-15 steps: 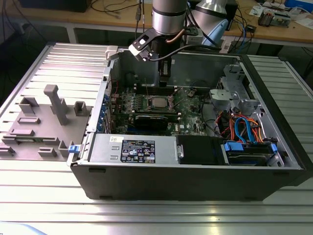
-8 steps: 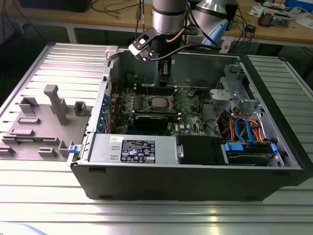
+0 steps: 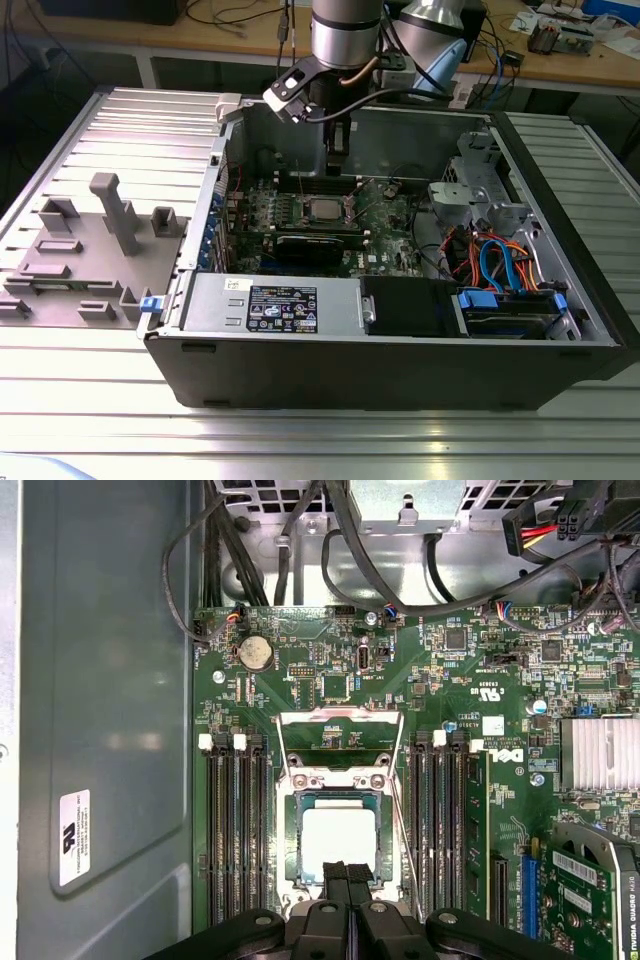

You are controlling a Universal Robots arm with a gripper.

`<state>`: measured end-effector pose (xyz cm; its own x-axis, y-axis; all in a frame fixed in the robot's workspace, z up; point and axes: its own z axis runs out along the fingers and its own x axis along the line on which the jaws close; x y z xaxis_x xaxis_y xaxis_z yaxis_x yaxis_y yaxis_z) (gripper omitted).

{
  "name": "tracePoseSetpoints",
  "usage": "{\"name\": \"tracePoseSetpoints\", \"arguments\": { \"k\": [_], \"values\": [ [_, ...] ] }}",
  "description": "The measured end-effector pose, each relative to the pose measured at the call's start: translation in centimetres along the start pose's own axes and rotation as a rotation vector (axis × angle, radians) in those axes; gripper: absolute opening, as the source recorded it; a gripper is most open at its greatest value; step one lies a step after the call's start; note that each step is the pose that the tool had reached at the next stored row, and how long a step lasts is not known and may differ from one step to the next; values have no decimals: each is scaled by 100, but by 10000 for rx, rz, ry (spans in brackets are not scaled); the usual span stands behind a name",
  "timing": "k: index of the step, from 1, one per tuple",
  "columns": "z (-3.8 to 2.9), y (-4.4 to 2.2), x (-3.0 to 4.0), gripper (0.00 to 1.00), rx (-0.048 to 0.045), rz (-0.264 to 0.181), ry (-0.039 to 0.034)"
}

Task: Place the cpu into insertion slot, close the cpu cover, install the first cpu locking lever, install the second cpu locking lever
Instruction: 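Close the cpu cover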

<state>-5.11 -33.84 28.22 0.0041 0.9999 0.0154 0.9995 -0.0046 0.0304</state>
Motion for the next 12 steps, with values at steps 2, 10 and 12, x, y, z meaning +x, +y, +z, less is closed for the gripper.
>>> {"name": "tracePoseSetpoints", "arguments": {
  "k": [2,10,12],
  "values": [
    [-6,0,0,11,1,0,-2],
    [-26,1,1,11,-1,0,1],
    [-26,1,0,11,-1,0,1]
  ]
}}
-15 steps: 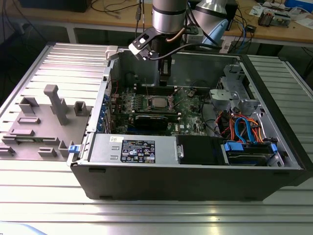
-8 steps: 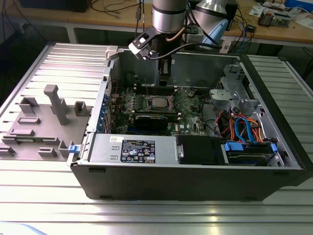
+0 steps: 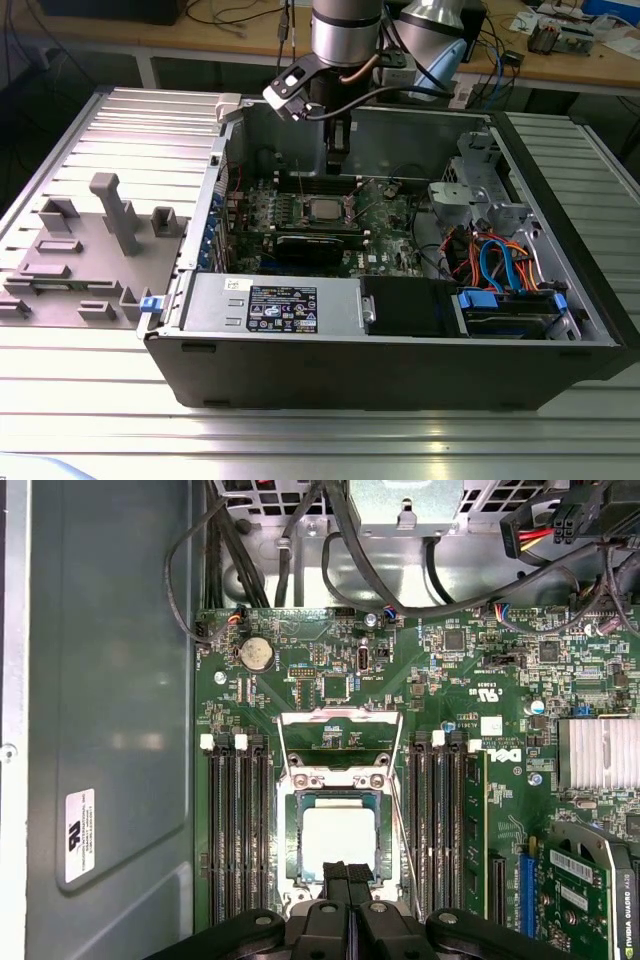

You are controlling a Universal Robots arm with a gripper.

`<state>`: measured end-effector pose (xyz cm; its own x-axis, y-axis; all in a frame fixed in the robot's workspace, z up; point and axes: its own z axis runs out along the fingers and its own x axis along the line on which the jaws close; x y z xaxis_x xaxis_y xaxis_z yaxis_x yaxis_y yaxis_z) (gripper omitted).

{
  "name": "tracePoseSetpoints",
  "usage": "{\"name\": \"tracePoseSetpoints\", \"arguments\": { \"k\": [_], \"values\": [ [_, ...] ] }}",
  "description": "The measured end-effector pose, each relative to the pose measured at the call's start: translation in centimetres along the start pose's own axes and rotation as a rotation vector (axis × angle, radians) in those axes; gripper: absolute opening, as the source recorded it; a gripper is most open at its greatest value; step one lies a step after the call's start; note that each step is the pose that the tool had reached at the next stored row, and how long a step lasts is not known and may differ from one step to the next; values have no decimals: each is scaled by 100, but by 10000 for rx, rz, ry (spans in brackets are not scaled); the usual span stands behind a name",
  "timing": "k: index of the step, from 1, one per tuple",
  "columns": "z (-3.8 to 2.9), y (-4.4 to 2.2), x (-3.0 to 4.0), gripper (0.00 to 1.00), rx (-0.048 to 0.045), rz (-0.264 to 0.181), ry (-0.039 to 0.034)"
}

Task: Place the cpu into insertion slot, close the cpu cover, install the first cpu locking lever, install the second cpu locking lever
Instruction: 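Close the cpu cover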

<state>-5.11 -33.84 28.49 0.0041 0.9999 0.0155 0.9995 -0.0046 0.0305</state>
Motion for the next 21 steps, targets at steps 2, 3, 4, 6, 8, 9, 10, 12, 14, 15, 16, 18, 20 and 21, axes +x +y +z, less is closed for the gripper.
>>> {"name": "tracePoseSetpoints", "arguments": {
  "k": [2,3,4,6,8,9,10,12,14,15,16,18,20,21],
  "values": [
    [-2,0,0,11,0,0,-1],
    [-4,0,0,11,0,0,-1],
    [-4,0,0,11,0,0,-1],
    [-12,0,0,11,2,0,-3],
    [-26,1,0,11,1,-1,-2],
    [-33,1,0,11,0,0,-2],
    [-46,1,1,11,0,0,-1],
    [-61,2,1,11,-1,0,1],
    [-64,2,1,11,0,0,-1],
    [-64,2,1,11,0,0,0],
    [-64,2,1,11,0,0,0],
    [-65,11,1,11,1,0,-1],
    [-64,13,1,11,0,-1,-1],
    [-64,18,1,11,0,-2,-1]
  ]
}}
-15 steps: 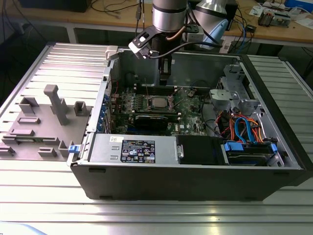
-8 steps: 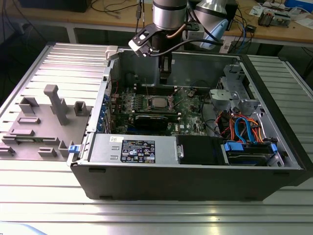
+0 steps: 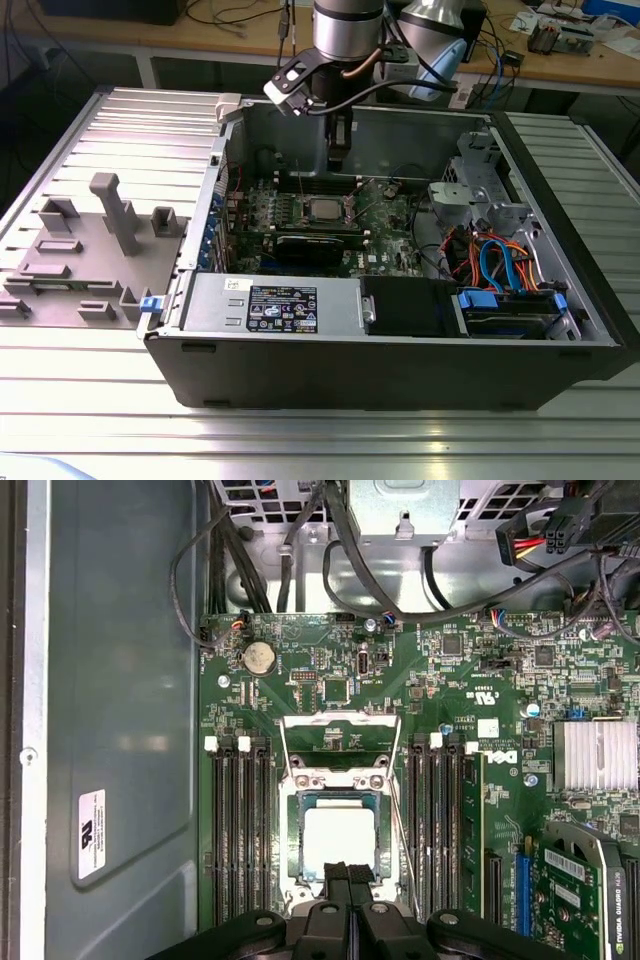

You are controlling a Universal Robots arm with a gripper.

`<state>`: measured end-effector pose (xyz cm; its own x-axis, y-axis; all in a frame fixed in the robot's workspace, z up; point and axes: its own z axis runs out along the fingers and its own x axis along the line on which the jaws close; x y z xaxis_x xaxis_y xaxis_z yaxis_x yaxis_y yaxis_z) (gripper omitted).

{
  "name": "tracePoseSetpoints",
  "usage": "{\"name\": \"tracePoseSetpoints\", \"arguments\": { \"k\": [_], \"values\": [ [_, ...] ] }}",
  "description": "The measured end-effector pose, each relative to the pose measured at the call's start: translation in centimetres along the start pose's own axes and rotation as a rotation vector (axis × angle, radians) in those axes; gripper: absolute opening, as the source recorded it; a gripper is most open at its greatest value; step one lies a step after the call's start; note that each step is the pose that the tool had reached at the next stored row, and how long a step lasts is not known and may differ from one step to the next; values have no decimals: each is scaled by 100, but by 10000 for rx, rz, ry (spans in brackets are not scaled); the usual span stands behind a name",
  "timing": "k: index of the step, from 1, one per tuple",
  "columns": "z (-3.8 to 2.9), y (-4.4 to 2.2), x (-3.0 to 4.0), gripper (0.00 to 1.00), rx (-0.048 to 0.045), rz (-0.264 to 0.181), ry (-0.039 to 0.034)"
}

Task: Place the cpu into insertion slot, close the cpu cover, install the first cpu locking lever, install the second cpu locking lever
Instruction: 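Close the cpu cover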

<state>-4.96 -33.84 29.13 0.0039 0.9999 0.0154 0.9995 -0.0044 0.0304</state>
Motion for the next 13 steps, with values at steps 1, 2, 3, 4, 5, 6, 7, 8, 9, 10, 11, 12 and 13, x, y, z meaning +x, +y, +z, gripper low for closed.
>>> {"name": "tracePoseSetpoints", "arguments": {
  "k": [1,2,3,4,5,6,7,8,9,10,11,12,13],
  "values": [
    [0,5,0,11,0,2,-1],
    [0,8,0,11,0,1,0],
    [0,13,0,11,0,1,0],
    [1,17,0,11,0,1,0],
    [1,19,0,11,0,1,0],
    [1,22,0,11,0,3,0],
    [1,25,0,11,-1,2,1],
    [1,28,0,11,0,2,0],
    [1,31,0,11,0,2,0],
    [1,35,0,11,0,2,0],
    [1,37,0,11,0,2,0],
    [1,40,0,11,0,1,0],
    [2,45,0,11,0,2,0]
  ]
}}
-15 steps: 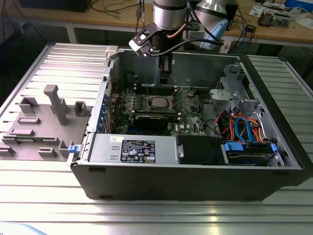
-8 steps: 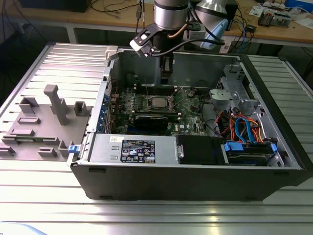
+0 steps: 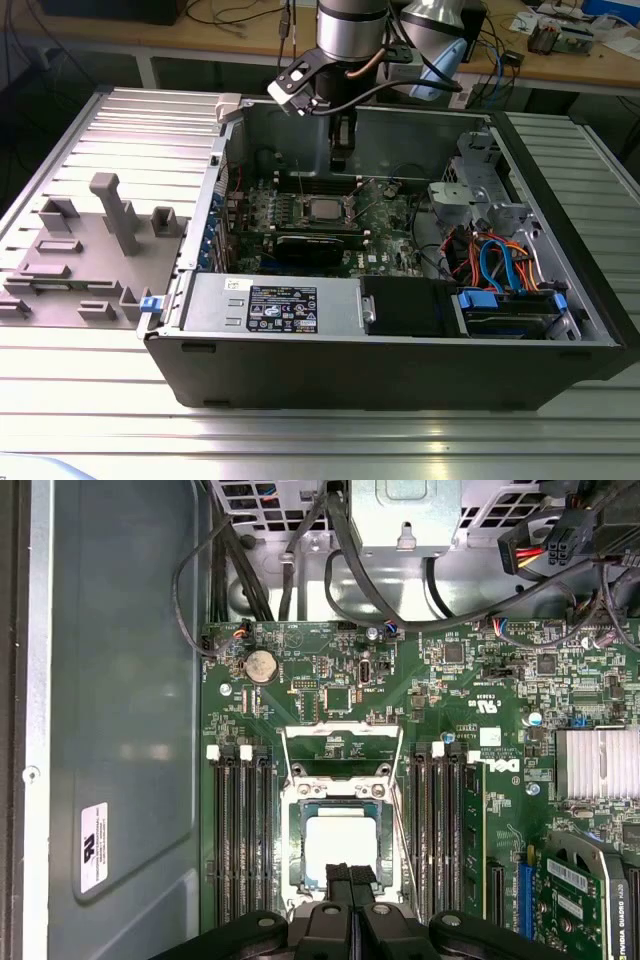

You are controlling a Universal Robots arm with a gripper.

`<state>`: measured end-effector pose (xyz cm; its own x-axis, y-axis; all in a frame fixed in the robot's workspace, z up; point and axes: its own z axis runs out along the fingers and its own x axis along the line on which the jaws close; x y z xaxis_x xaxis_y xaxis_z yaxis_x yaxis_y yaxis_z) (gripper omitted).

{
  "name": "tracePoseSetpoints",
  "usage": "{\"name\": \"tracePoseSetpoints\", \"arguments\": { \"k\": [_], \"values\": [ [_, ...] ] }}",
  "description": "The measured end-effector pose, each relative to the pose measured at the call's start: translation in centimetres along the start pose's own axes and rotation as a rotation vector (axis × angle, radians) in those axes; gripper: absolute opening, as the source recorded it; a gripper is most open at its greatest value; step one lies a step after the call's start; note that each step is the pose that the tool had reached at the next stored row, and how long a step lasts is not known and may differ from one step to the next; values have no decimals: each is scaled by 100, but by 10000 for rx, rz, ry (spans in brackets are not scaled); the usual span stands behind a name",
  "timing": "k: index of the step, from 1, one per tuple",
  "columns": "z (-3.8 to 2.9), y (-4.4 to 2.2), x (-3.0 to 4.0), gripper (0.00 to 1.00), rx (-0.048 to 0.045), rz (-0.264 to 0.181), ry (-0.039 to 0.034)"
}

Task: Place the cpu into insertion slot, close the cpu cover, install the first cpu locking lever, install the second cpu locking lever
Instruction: 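Close the cpu cover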

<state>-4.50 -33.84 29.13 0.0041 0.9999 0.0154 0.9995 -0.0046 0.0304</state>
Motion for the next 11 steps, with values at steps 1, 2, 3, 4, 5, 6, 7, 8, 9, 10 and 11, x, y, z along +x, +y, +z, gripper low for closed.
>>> {"name": "tracePoseSetpoints", "arguments": {
  "k": [1,2,3,4,5,6,7,8,9,10,11],
  "values": [
    [0,1,0,11,0,0,0],
    [0,5,0,11,0,-1,0],
    [0,9,0,11,0,-1,0],
    [0,13,0,11,0,0,0],
    [0,16,0,11,0,-1,0],
    [1,18,0,11,0,0,0],
    [1,21,0,11,0,0,0],
    [1,23,0,11,0,-1,0],
    [1,25,0,11,-1,0,0],
    [1,27,0,11,0,1,0],
    [1,32,0,11,0,-1,0]
  ]
}}
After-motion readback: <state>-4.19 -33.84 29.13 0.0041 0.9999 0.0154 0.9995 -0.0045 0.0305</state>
